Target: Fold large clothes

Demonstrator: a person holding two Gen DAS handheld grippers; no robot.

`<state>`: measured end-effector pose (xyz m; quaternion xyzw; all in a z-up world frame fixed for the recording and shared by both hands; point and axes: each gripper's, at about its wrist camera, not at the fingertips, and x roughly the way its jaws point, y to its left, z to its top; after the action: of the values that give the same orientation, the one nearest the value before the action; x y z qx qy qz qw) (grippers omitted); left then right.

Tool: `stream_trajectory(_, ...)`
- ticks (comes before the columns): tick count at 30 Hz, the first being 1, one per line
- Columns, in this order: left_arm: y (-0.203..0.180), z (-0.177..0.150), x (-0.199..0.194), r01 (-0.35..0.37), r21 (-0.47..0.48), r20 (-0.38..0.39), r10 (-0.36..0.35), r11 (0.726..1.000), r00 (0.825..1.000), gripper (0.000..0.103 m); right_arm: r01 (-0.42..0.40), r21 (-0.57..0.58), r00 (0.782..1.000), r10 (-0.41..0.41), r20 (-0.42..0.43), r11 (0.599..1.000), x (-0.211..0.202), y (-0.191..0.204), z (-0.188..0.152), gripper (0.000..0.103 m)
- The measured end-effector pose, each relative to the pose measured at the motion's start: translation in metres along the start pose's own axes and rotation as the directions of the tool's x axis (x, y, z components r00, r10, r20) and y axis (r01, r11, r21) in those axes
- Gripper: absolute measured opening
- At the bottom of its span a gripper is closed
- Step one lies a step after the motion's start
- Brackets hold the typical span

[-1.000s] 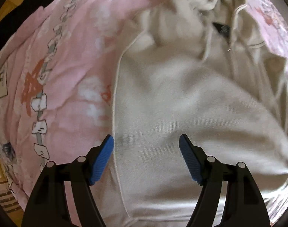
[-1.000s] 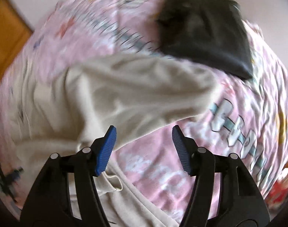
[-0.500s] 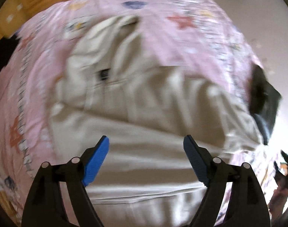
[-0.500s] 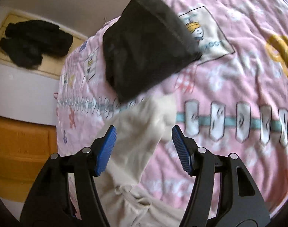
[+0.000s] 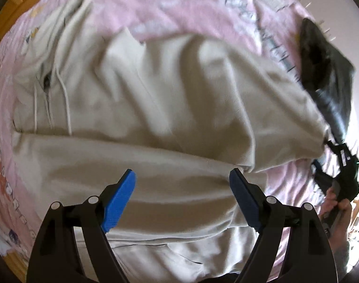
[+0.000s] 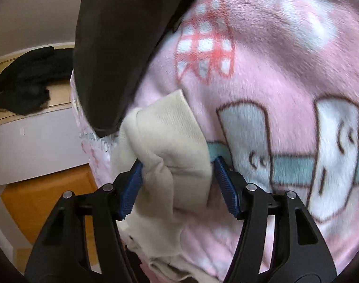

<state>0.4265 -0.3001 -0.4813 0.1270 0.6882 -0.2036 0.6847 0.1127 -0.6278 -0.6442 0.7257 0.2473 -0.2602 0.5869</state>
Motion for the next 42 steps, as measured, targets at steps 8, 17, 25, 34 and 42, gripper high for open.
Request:
stream_trajectory(8, -0.006, 0.0, 0.014, 0.003, -0.054, -0.036, -0.005, 0.999, 0.999, 0.079, -0.041, -0.337, 0.999, 0.049, 0.016, 0.941, -0.015, 0.077, -0.002, 0.016)
stream_trajectory(17, 0.0, -0.009, -0.008, 0.02, -0.05, 0.001, -0.02, 0.999, 1.0, 0.079, 0.0, -0.625, 0.981, 0.122, 0.152, 0.78, -0.065, 0.2, -0.022, 0.014)
stream_trajectory(25, 0.03, -0.012, -0.015, 0.021, -0.112, 0.03, -0.017, 0.994, 0.999, 0.079, 0.378, -0.874, 0.924, -0.074, 0.374, 0.306, -0.031, 0.25, -0.12, 0.014)
stream_trajectory(34, 0.08, -0.029, 0.004, -0.003, -0.193, -0.009, 0.001, 0.981, 1.0, 0.079, 0.316, -0.933, 0.918, -0.303, 0.254, 0.174, 0.076, 0.18, -0.207, 0.02)
stream_trajectory(42, 0.098, -0.026, 0.023, -0.026, -0.199, -0.031, 0.02, 0.98, 0.999, 0.079, 0.221, -0.918, 0.954, -0.27, 0.133, 0.33, 0.029, 0.176, -0.189, 0.064)
